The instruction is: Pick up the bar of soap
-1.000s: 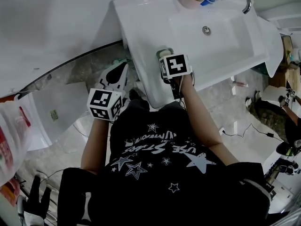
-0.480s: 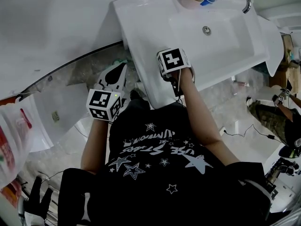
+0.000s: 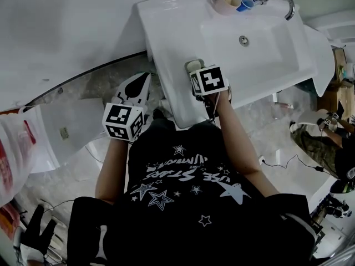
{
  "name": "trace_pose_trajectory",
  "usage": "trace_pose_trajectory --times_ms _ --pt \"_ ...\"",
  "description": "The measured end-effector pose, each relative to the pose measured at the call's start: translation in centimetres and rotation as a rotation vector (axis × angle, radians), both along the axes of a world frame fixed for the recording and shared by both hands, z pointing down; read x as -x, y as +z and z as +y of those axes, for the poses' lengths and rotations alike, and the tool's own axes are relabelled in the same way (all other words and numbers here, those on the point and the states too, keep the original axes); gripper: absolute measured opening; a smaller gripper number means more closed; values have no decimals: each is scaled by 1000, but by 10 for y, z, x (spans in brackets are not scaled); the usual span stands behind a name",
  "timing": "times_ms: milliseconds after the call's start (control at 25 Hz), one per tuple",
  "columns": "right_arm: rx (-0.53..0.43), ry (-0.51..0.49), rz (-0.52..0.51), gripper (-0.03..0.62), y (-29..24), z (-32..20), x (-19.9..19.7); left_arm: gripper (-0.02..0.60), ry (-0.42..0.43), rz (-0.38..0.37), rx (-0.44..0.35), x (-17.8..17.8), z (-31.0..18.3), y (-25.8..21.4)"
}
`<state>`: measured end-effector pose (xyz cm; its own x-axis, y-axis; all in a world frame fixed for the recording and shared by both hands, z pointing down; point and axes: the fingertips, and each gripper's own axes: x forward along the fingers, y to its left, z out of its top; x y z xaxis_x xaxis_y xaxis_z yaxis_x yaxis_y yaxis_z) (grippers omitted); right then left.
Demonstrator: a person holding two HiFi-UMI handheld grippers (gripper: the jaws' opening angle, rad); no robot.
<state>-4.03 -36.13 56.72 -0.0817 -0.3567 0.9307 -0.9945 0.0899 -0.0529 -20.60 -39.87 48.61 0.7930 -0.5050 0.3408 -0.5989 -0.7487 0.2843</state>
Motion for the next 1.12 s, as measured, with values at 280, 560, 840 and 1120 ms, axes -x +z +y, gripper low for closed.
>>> trace_pose_trajectory --times_ms 280,560,840,1120 --pt "-198 27 -181 189 -40 -4 -7 9 -48 -1 -22 -8 15 -7" --pt "-422 -9 -385 189 -102 -13 -16 8 -115 -5 -59 -19 25 -30" --pt "-575 -82 -526 189 -143 -1 -41 8 -181 -1 -96 -46 45 -53" --pt "-634 -180 -544 189 -155 23 -72 9 -238 -10 -120 -77 74 -61"
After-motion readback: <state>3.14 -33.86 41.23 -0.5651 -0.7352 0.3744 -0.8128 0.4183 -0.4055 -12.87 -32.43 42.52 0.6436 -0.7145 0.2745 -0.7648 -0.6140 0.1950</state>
